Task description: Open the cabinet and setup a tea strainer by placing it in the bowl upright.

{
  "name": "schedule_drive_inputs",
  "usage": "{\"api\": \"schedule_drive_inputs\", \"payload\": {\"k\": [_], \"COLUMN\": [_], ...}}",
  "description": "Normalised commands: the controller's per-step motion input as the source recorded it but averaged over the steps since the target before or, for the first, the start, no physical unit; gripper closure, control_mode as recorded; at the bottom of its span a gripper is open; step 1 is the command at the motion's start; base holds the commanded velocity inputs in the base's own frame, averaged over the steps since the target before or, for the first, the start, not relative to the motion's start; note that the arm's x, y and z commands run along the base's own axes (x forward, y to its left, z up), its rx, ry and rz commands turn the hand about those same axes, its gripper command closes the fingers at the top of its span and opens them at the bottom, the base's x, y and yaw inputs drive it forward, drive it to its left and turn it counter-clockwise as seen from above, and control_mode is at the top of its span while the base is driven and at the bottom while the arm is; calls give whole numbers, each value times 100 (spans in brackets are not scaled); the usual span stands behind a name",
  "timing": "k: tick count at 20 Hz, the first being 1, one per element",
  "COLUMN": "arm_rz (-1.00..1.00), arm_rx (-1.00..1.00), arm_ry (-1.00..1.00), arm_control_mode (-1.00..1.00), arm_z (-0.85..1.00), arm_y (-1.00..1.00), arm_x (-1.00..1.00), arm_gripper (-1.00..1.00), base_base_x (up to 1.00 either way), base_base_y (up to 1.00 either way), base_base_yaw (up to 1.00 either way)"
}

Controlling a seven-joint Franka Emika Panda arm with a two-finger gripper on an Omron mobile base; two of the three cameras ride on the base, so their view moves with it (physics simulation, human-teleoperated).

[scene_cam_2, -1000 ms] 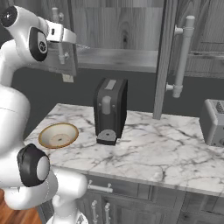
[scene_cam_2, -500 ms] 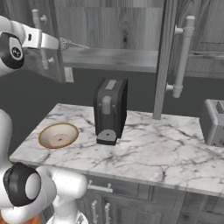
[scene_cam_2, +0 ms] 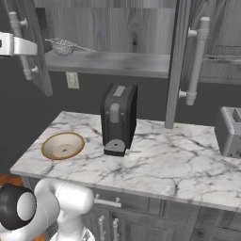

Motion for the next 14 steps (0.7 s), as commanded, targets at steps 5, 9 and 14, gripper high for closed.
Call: {"api": "schedule_drive_inputs", "payload": {"k": [5,9,14], "arm_rz": [-1,-1,0], "arm_rx": [-4,-3,-2], "arm_ry": [1,2,2], "arm_control_mode": [-100,-100,-100], "arm_z": [0,0,0], "arm_y": [22,24,13], "arm_x": [-8,-1,0], "arm_gripper": [100,-100,-100], "base_base_x": [0,0,0], "base_base_y": [0,0,0], "base_base_yaw": [0,0,0]}}
